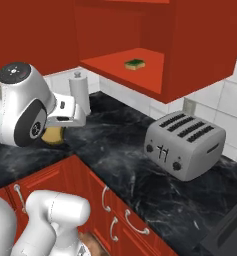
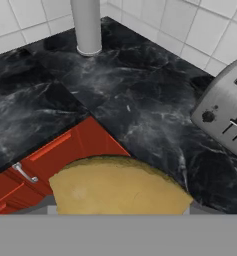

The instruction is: Pick up the sponge and sponge from the sink, and place them back in the cabinet, and close the cabinet door.

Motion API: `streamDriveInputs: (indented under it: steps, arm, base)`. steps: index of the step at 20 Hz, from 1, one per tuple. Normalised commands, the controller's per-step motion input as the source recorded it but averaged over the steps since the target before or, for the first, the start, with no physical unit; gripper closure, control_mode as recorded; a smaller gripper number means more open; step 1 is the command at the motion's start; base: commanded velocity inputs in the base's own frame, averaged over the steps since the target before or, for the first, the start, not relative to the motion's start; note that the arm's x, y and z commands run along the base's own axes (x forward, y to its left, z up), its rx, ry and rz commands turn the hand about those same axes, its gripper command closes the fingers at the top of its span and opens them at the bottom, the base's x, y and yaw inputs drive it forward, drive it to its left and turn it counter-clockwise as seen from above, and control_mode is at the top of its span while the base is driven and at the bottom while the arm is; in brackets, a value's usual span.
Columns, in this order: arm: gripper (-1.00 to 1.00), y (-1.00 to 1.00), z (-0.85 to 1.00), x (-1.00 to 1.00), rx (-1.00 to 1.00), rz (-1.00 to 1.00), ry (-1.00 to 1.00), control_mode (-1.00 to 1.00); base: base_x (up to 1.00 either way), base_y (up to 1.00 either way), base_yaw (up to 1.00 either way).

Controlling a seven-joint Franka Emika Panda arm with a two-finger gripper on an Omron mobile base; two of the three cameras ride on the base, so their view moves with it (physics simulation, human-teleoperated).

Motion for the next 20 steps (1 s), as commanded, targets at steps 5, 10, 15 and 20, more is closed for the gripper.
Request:
streamDriveInputs:
  steps: [5,10,15,20]
  arm:
    - [1.00,0.00,0.00,0.00,0.00,0.00,0.00,1.00]
    - [1.00,0.00,0.00,0.00,0.00,0.00,0.00,1.00]
    - [1.00,0.00,0.00,0.00,0.00,0.00,0.00,1.00]
    - [1.00,0.00,0.00,0.00,0.00,0.00,0.00,1.00]
  base:
    - [0.57,0.06,0.15]
    - [0.59,0.00,0.10]
    - [0.33,0.07,0.10]
    - [0.14,0.23,0.13]
